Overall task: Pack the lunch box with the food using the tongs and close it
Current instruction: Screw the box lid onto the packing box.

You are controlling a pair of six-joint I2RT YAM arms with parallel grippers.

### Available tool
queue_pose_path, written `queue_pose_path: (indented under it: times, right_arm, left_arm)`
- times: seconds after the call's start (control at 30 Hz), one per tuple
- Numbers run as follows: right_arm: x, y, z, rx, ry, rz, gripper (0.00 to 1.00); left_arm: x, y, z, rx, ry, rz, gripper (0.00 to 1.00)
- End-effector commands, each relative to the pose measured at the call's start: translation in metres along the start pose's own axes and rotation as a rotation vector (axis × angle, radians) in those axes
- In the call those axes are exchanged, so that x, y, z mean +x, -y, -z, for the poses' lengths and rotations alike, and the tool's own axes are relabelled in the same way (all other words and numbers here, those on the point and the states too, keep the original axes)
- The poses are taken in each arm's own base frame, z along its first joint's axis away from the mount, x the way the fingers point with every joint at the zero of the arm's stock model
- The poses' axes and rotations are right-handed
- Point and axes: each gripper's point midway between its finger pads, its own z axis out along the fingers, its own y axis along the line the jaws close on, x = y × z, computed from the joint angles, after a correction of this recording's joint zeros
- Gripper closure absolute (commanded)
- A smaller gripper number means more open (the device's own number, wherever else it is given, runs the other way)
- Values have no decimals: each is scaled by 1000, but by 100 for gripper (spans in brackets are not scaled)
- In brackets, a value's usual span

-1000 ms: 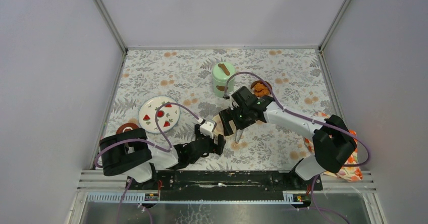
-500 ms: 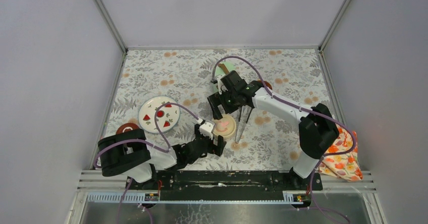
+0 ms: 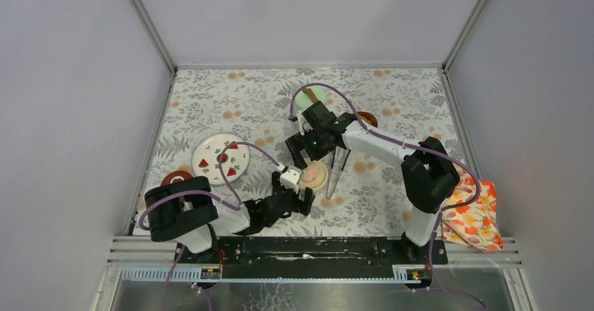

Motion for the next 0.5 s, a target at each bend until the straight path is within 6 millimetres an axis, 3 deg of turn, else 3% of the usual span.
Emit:
queue_pose_path:
  times: [0.0,0.47]
  right_arm:
    - [-4,-8,14,-41,22,15,0]
    - [38,-20,29,-57,-3,-51,0]
  left_arm:
    - [-12,0,-5,-34,43,6,3]
    - [-11,-3,-6,-62,28,16,6]
